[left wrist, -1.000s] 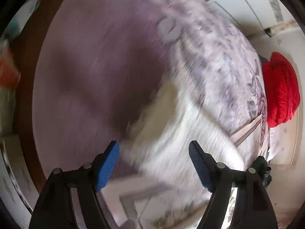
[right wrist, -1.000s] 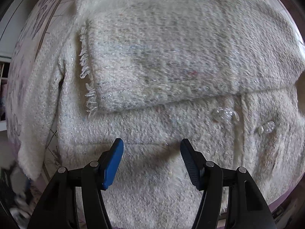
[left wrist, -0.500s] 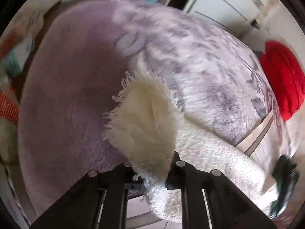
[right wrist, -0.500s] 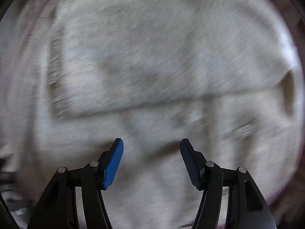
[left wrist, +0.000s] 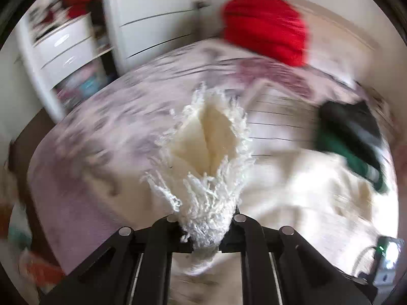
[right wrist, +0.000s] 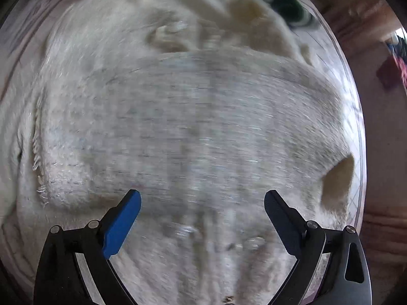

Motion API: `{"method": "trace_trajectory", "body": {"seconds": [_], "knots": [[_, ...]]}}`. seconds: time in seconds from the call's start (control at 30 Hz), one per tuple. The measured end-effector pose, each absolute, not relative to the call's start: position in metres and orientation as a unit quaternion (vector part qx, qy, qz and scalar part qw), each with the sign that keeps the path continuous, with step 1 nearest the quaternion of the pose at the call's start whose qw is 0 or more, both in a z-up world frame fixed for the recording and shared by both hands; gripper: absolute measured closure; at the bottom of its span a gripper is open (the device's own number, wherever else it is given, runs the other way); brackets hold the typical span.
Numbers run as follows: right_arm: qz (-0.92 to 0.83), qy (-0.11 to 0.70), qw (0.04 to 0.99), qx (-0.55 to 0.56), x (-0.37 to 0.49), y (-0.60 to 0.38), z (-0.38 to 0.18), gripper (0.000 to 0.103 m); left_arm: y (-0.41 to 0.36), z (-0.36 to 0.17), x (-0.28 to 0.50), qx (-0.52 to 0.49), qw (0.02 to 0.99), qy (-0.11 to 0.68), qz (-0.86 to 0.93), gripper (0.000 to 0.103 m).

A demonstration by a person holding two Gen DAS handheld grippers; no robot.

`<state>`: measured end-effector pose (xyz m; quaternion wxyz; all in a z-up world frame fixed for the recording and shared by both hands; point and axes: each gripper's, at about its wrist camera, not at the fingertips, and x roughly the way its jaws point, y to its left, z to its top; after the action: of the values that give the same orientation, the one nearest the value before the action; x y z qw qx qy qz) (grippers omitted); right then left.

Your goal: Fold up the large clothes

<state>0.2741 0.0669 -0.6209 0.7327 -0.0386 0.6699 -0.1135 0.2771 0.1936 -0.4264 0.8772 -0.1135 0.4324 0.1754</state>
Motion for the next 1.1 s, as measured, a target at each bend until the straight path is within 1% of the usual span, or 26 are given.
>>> {"method": "trace_trajectory", "body": {"seconds": [0.07,0.2,0.37,0.43,0.5,0.53,0.57,0.6,0.63,0.7,0.73,0.8,0.93,1.0,1.1], "knots": [[-0.117,0.668,0.735,-0.021,0.267,0.032,-0.609,0.004,0.133,-0.415,0.288,-0.105,0.887,0.433,0.118,0.095],[-0.145,0.664,0.734,0.016,0.245,-0.059,-0.584,0.004,0.021,-0.421,0.313,-0.117,0.88,0.46,0.016,0.095],[-0.207,0.659,0.721,0.051,0.22,-0.183,-0.572,0.004,-0.114,-0.462,0.342,-0.122,0.844,0.515,-0.086,0.095],[-0.229,0.655,0.717,0.065,0.207,-0.221,-0.57,0.004,-0.145,-0.479,0.352,-0.115,0.835,0.53,-0.099,0.094],[-0.236,0.653,0.714,0.094,0.198,-0.256,-0.57,0.004,-0.172,-0.498,0.363,-0.106,0.82,0.552,-0.105,0.089],[-0.234,0.651,0.713,0.113,0.193,-0.265,-0.567,0.004,-0.18,-0.506,0.367,-0.106,0.814,0.562,-0.106,0.082],[-0.229,0.649,0.714,0.134,0.189,-0.279,-0.568,0.004,-0.184,-0.513,0.37,-0.114,0.808,0.567,-0.109,0.077],[-0.216,0.646,0.713,0.164,0.185,-0.291,-0.569,0.004,-0.183,-0.515,0.372,-0.124,0.806,0.568,-0.113,0.067],[-0.204,0.644,0.712,0.189,0.183,-0.297,-0.569,0.004,-0.179,-0.516,0.373,-0.139,0.804,0.566,-0.115,0.05],[-0.174,0.638,0.707,0.25,0.176,-0.303,-0.568,0.004,-0.172,-0.512,0.367,-0.168,0.811,0.548,-0.115,0.031],[-0.16,0.633,0.705,0.279,0.173,-0.3,-0.567,0.004,-0.162,-0.506,0.367,-0.176,0.82,0.533,-0.111,0.028],[-0.132,0.618,0.699,0.334,0.171,-0.292,-0.564,0.004,-0.151,-0.489,0.355,-0.176,0.841,0.503,-0.092,0.028],[-0.066,0.589,0.688,0.419,0.196,-0.266,-0.566,0.004,-0.103,-0.464,0.346,-0.16,0.867,0.472,-0.016,0.027],[-0.035,0.59,0.689,0.421,0.218,-0.249,-0.571,0.004,-0.074,-0.46,0.342,-0.145,0.87,0.469,0.034,0.027],[-0.019,0.618,0.689,0.379,0.25,-0.219,-0.589,0.004,-0.036,-0.467,0.335,-0.102,0.863,0.485,0.101,0.026]]}}
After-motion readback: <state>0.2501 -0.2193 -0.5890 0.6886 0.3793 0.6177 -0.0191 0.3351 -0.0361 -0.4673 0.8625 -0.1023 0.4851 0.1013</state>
